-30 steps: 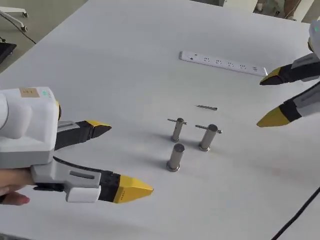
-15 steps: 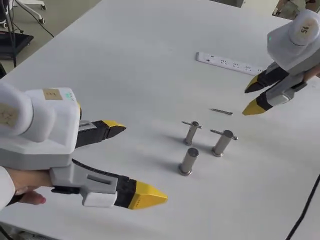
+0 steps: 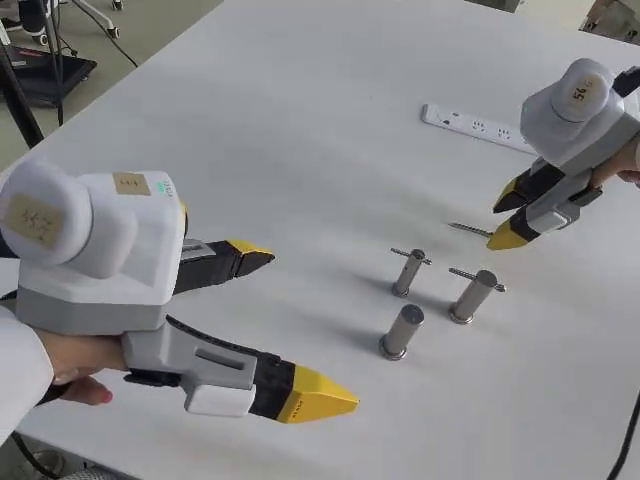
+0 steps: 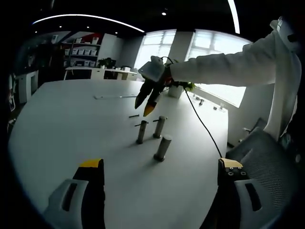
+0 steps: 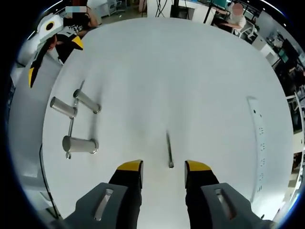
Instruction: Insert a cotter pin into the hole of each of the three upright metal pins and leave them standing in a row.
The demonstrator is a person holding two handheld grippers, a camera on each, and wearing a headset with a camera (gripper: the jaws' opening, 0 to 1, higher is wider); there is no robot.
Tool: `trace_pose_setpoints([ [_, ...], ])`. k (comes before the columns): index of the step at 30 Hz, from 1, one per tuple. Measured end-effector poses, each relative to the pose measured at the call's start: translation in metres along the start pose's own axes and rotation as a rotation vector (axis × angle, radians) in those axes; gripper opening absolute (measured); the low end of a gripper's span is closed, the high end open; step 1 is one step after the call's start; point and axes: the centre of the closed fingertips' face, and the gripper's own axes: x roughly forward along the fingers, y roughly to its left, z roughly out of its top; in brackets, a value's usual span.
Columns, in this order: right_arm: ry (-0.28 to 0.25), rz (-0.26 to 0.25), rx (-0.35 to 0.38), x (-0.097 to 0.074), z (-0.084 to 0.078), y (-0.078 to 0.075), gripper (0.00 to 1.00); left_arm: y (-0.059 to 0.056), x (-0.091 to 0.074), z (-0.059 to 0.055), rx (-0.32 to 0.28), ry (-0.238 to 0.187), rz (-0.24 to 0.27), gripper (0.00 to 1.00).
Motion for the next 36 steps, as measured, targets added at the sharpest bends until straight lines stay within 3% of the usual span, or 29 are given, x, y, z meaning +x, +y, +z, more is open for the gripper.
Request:
trace_pose_setpoints([
  [8, 0.013, 0.021, -0.011, 0.005, 0.003, -0.001, 0.22, 0.002, -0.002, -0.001, 0.007, -0.002, 0.004, 0.96],
  [15, 0.038, 0.026, -0.007, 0.010, 0.001, -0.001, 0.17, -0.002, 0.001, -0.007, 0.032, 0.039, -0.009, 0.94],
  [19, 0.057, 0.019, 0.003, 0.013, -0.002, -0.005, 0.06, -0.002, 0.001, -0.006, 0.032, 0.039, -0.012, 0.94],
  [25, 0.060, 0.032, 0.006, 0.016, -0.003, -0.005, 0.05, -0.001, 0.001, -0.015, 0.027, 0.073, -0.017, 0.92],
  [29, 0.072, -0.002, 0.033, 0.016, -0.003, -0.012, 0.00, 0.000, 0.001, -0.017, 0.022, 0.076, -0.012, 0.91],
  [33, 0.077, 0.008, 0.048, 0.017, -0.003, -0.014, 0.00, 0.001, 0.000, -0.017, 0.010, 0.072, -0.008, 0.91],
  [35, 0.079, 0.013, 0.025, 0.017, -0.003, -0.013, 0.00, 0.001, 0.000, -0.018, 0.006, 0.074, -0.008, 0.90],
  [36, 0.078, 0.019, -0.021, 0.017, -0.003, -0.013, 0.00, 0.001, 0.000, -0.019, 0.006, 0.076, -0.009, 0.90],
])
